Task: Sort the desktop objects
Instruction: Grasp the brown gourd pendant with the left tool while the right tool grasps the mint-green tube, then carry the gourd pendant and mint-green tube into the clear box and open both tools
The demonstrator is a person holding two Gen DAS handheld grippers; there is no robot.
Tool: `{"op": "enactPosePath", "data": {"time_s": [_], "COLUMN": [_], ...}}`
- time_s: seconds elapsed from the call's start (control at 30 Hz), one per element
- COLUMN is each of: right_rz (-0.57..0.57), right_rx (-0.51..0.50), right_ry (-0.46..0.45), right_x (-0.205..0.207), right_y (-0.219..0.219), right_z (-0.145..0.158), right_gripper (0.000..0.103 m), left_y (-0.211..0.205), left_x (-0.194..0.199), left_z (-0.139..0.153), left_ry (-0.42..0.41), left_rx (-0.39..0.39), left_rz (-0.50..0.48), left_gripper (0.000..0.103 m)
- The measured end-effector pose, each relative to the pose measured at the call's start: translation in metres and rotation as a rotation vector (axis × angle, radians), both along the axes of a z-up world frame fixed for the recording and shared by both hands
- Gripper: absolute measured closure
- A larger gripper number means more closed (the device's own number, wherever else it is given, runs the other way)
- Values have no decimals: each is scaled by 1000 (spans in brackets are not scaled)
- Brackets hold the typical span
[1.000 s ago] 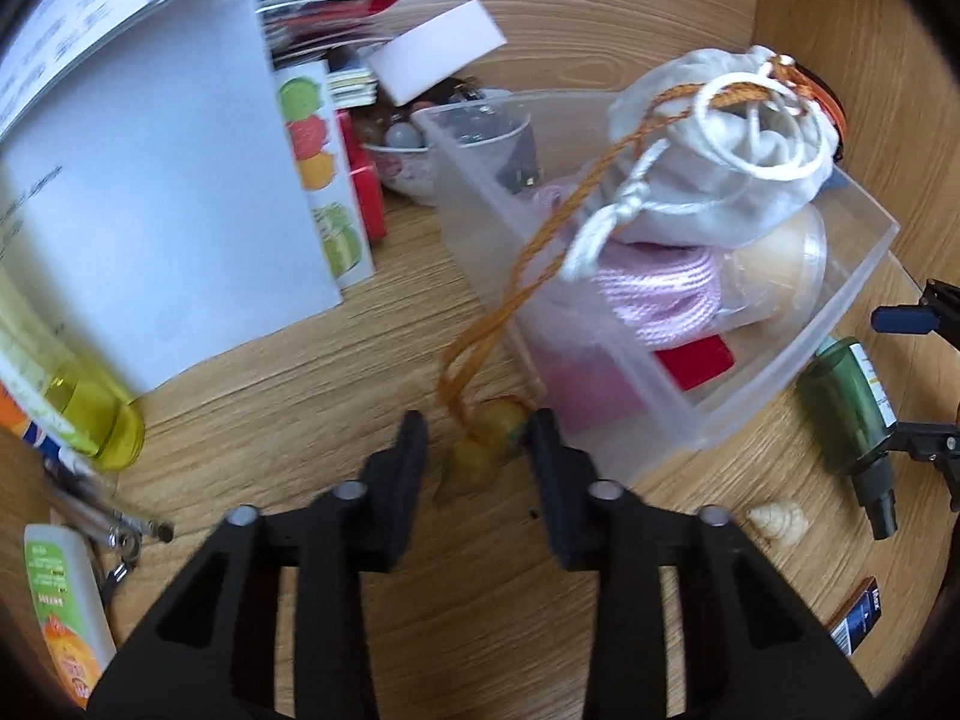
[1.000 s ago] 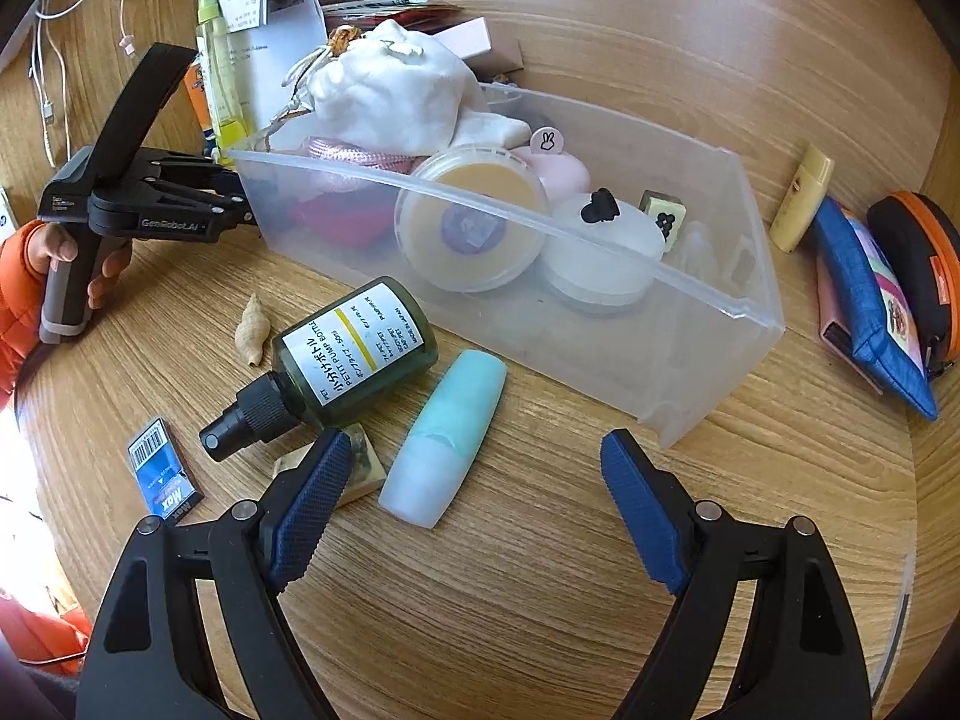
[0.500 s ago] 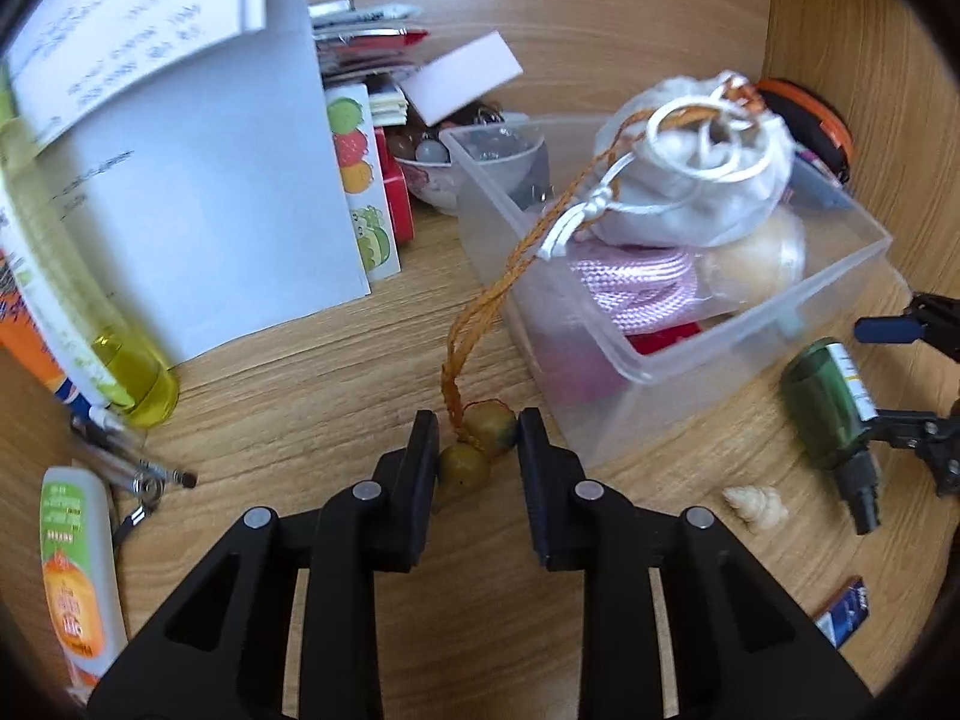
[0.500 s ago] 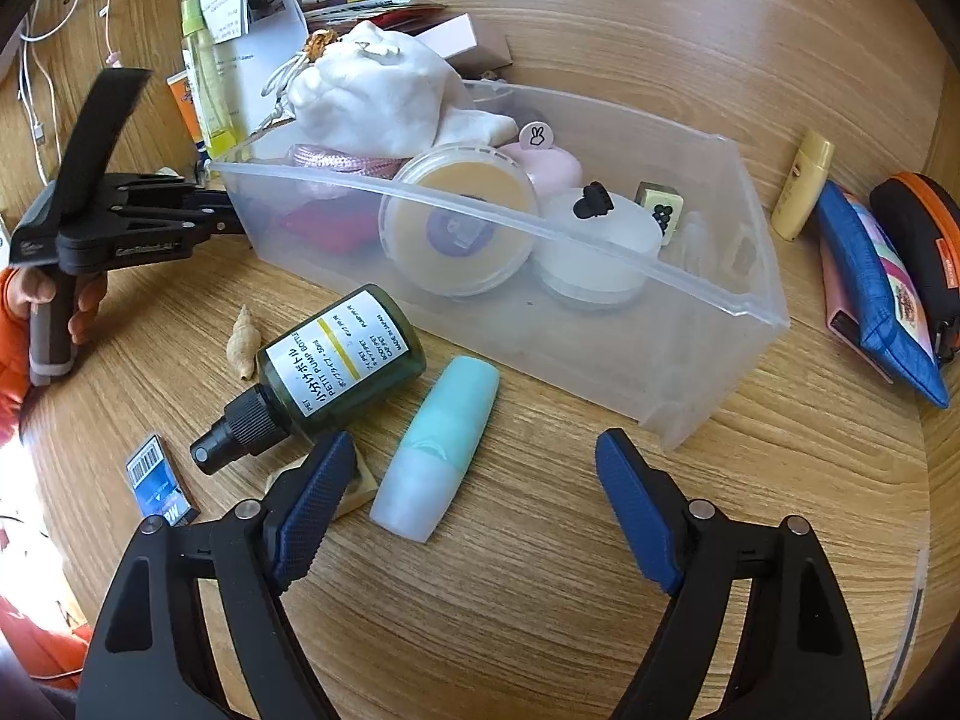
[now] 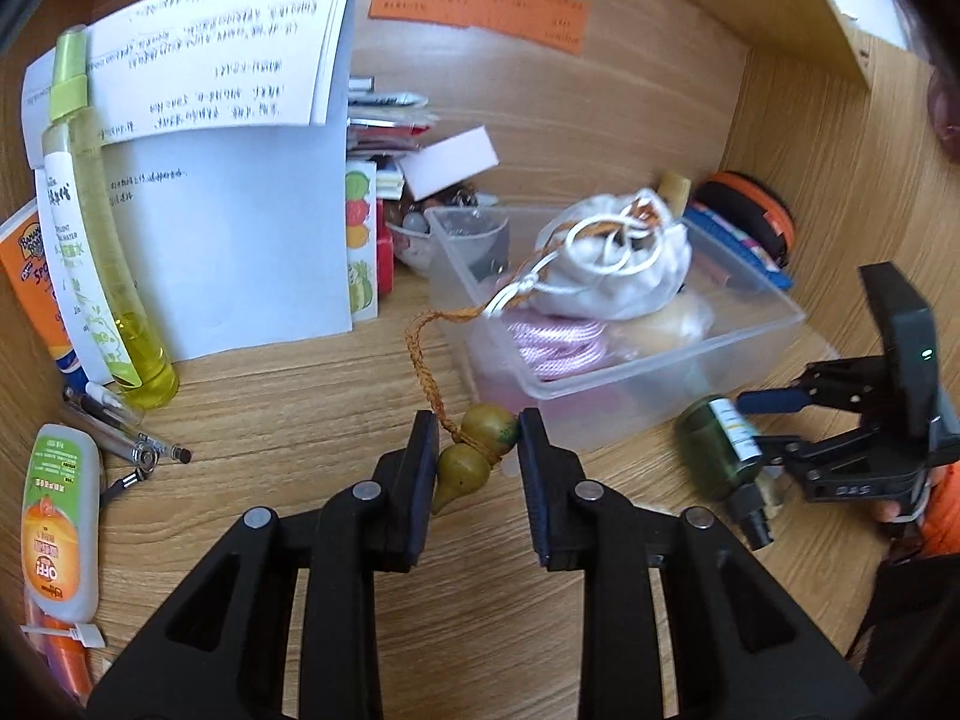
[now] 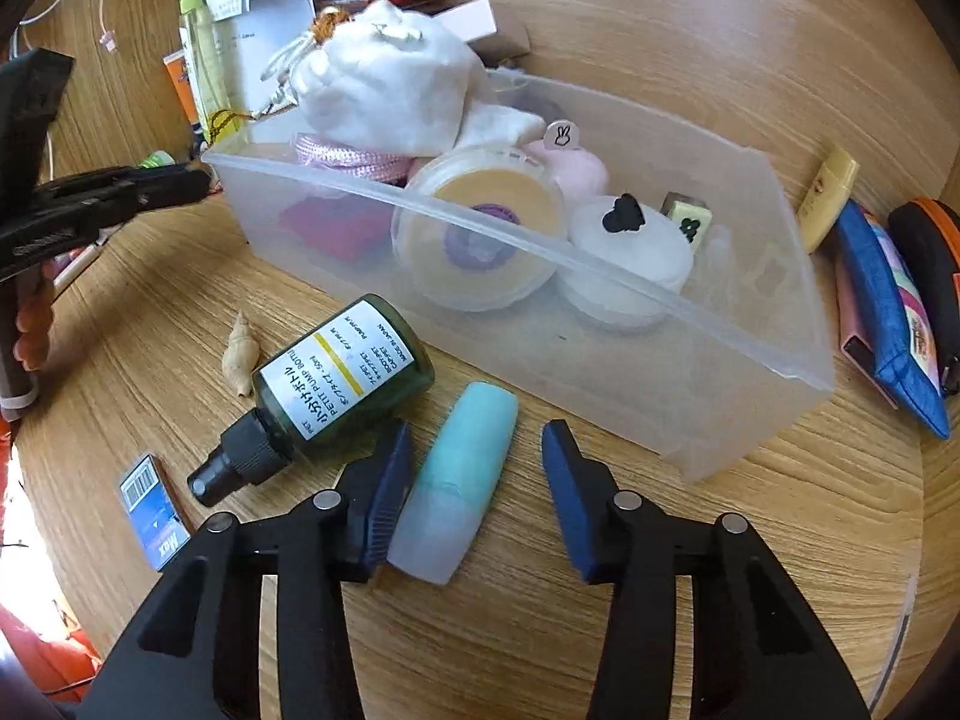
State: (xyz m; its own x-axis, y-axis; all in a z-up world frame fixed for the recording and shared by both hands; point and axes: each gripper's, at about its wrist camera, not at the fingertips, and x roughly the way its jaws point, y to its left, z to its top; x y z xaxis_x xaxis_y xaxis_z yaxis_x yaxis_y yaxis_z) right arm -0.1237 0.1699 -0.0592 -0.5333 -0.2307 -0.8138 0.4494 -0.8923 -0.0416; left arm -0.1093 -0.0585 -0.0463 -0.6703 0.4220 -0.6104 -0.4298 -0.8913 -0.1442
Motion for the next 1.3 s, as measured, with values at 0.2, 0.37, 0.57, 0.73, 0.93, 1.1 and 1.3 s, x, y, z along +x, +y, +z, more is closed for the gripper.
{"op": "enactPosePath", "data": {"time_s": [0.2,0.37,0.57,0.73,0.93,1.1,1.3], "right_rz": [23,26,1,2,-17,-27,-30], "right_rx": [-10,5,-39,-96,-137,-165,-180], "right_ry": [9,32,42,87,129,164,205], "right_x": [1,6,7,22,27,29,23], "right_y": [-4,-7,0,15,26,37,45], "right_z": [-2,-2,2,20,40,53,68], "right_gripper": [79,81,81,81,81,81,81], "left_y": [4,10,20,33,48,56,60], "left_x": [0,7,14,16,6,-10,-28], "left_z": [10,18,31,41,40,32,27], "left_ry": [16,38,65,86,73,45,18], "left_rx": [50,72,71,66,54,29,17], "left_rz": [-31,-58,-86,-109,-109,-92,-76], "left_gripper": [77,77,77,77,77,77,77]}}
